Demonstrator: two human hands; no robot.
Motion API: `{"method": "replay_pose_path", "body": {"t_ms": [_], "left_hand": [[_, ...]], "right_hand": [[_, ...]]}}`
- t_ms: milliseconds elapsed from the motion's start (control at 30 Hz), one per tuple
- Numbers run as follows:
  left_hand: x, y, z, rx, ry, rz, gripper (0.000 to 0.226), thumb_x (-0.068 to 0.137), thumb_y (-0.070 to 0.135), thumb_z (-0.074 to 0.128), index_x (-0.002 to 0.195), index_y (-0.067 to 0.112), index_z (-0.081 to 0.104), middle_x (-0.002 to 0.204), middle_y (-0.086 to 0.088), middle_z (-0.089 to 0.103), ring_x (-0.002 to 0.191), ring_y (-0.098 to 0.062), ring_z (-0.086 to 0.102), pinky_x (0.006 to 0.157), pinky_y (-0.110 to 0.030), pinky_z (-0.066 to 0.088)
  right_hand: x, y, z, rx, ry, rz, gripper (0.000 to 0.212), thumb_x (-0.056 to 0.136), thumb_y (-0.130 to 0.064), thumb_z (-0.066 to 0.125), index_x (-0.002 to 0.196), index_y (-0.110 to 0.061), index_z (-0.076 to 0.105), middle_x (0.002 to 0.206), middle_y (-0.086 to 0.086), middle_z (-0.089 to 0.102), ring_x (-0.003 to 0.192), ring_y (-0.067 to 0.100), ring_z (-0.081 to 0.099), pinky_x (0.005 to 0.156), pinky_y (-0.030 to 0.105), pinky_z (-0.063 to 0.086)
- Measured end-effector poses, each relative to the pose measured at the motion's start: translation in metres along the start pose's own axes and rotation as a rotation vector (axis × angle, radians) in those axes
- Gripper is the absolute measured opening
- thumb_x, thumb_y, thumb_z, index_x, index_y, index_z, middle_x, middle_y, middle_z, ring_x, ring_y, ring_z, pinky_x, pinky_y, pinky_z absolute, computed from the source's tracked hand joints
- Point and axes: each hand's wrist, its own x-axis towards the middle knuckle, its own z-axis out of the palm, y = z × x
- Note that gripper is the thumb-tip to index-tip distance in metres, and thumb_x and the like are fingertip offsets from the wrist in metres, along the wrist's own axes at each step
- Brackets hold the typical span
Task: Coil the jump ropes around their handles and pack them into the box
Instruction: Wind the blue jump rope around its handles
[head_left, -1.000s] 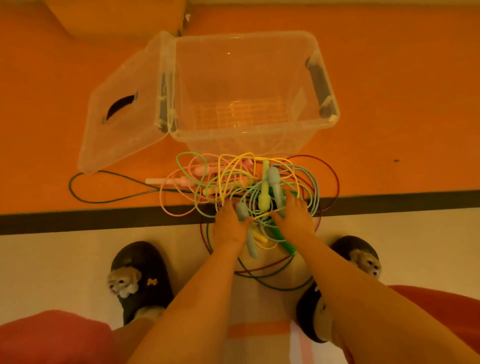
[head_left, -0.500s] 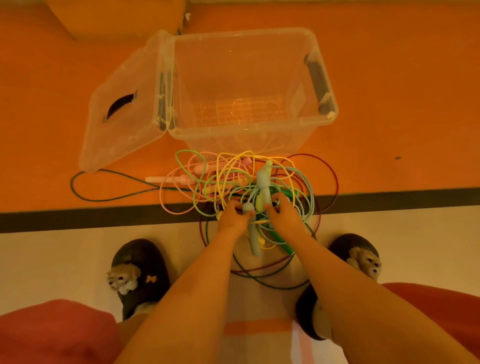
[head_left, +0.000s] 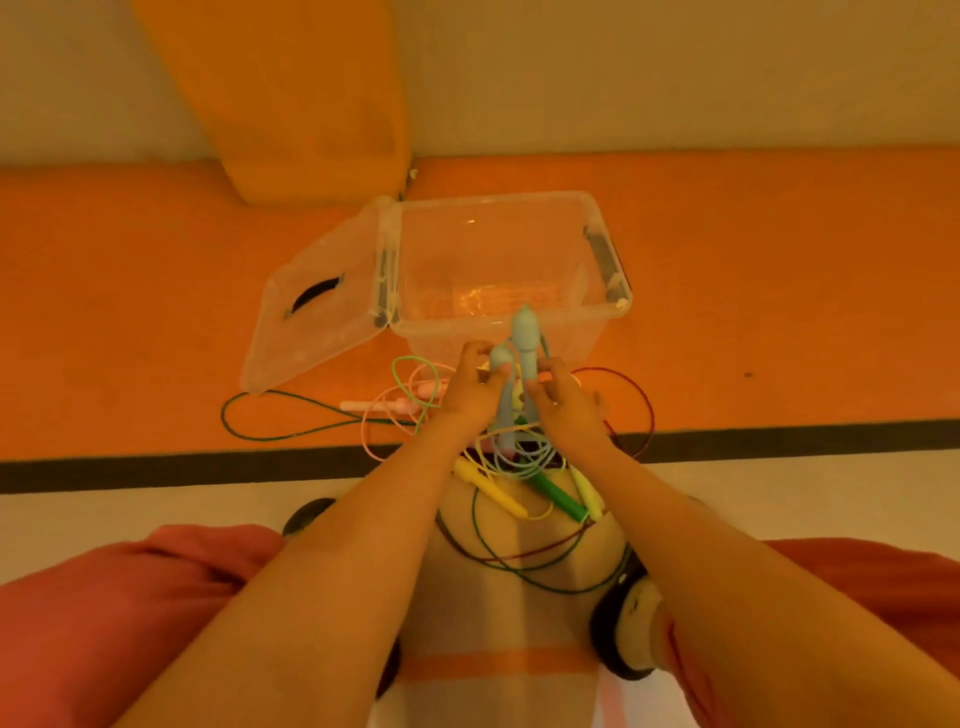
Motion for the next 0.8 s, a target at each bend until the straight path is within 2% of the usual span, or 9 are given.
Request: {"method": "replay_pose_path", "body": {"t_ms": [67, 167, 233, 333, 367, 467, 567, 700, 800], "left_hand": [[-0.012, 0.032, -0.013, -0.008, 0.001, 0.047, 0.02, 0.099, 0.017, 0.05, 0.116, 0.017, 0.041, 0.099, -0.015, 0.053, 0.089, -0.028, 0.055, 0.076, -0.046, 0.051], [-0.032, 0.084, -0.034, -0.014, 0.016, 0.155, 0.016, 0.1, 0.019, 0.049, 0.111, 0.023, 0.039, 0.098, -0.016, 0.054, 0.084, -0.028, 0.056, 0.068, -0.04, 0.049], [-0.049, 0.119, -0.047, -0.054, 0.037, 0.23, 0.015, 0.099, 0.017, 0.049, 0.111, 0.022, 0.04, 0.099, -0.018, 0.055, 0.084, -0.029, 0.058, 0.068, -0.043, 0.052], [-0.075, 0.168, -0.064, -0.14, 0.059, 0.306, 0.017, 0.1, 0.016, 0.048, 0.112, 0.022, 0.038, 0.1, -0.014, 0.053, 0.077, -0.025, 0.057, 0.06, -0.034, 0.049], [-0.083, 0.184, -0.068, -0.152, 0.064, 0.339, 0.017, 0.1, 0.016, 0.048, 0.112, 0.021, 0.037, 0.103, -0.015, 0.053, 0.078, -0.025, 0.057, 0.059, -0.031, 0.049], [-0.107, 0.233, -0.082, -0.151, 0.09, 0.454, 0.017, 0.1, 0.016, 0.049, 0.111, 0.02, 0.038, 0.105, -0.021, 0.055, 0.078, -0.026, 0.058, 0.059, -0.032, 0.05], [-0.139, 0.283, -0.093, -0.143, 0.121, 0.546, 0.022, 0.1, 0.018, 0.048, 0.121, 0.014, 0.041, 0.108, -0.024, 0.056, 0.089, -0.031, 0.061, 0.067, -0.038, 0.054], [-0.175, 0.333, -0.101, -0.157, 0.168, 0.645, 0.028, 0.099, 0.021, 0.05, 0.125, 0.012, 0.042, 0.113, -0.023, 0.06, 0.1, -0.035, 0.062, 0.078, -0.045, 0.055], [-0.191, 0.351, -0.103, -0.188, 0.156, 0.673, 0.029, 0.095, 0.018, 0.059, 0.118, 0.012, 0.042, 0.116, -0.016, 0.062, 0.104, -0.028, 0.062, 0.075, -0.035, 0.056]], "right_hand": [[-0.007, -0.027, -0.018, 0.097, 0.01, -0.072, 0.02, 0.1, -0.037, 0.04, 0.113, -0.023, 0.048, 0.086, -0.001, 0.067, 0.071, 0.014, 0.054, 0.08, 0.04, 0.04], [-0.014, -0.068, -0.05, 0.287, 0.009, -0.173, 0.009, 0.1, -0.031, 0.043, 0.108, -0.027, 0.046, 0.088, 0.015, 0.066, 0.062, 0.02, 0.057, 0.058, 0.036, 0.045], [-0.019, -0.097, -0.071, 0.354, 0.045, -0.26, 0.005, 0.1, -0.032, 0.045, 0.102, -0.036, 0.045, 0.089, 0.016, 0.066, 0.068, 0.027, 0.062, 0.059, 0.04, 0.049], [-0.026, -0.141, -0.099, 0.402, 0.124, -0.345, 0.007, 0.099, -0.018, 0.048, 0.106, -0.019, 0.05, 0.079, -0.001, 0.06, 0.064, 0.015, 0.061, 0.057, 0.038, 0.047], [-0.028, -0.155, -0.109, 0.414, 0.14, -0.359, 0.011, 0.099, -0.016, 0.049, 0.11, -0.014, 0.051, 0.081, -0.004, 0.058, 0.069, 0.019, 0.063, 0.059, 0.042, 0.049], [-0.035, -0.195, -0.141, 0.448, 0.147, -0.429, 0.014, 0.096, -0.025, 0.051, 0.109, -0.023, 0.048, 0.087, 0.004, 0.063, 0.084, 0.036, 0.065, 0.069, 0.053, 0.053], [-0.044, -0.232, -0.178, 0.45, 0.191, -0.493, 0.012, 0.098, -0.019, 0.05, 0.108, -0.023, 0.044, 0.084, 0.017, 0.063, 0.078, 0.034, 0.063, 0.071, 0.055, 0.054], [-0.064, -0.273, -0.219, 0.457, 0.254, -0.583, 0.012, 0.098, -0.02, 0.049, 0.108, -0.026, 0.045, 0.083, 0.017, 0.065, 0.081, 0.036, 0.065, 0.072, 0.06, 0.053], [-0.079, -0.292, -0.236, 0.485, 0.281, -0.622, 0.012, 0.099, -0.019, 0.048, 0.11, -0.025, 0.046, 0.086, 0.022, 0.065, 0.082, 0.036, 0.066, 0.072, 0.06, 0.052]]}}
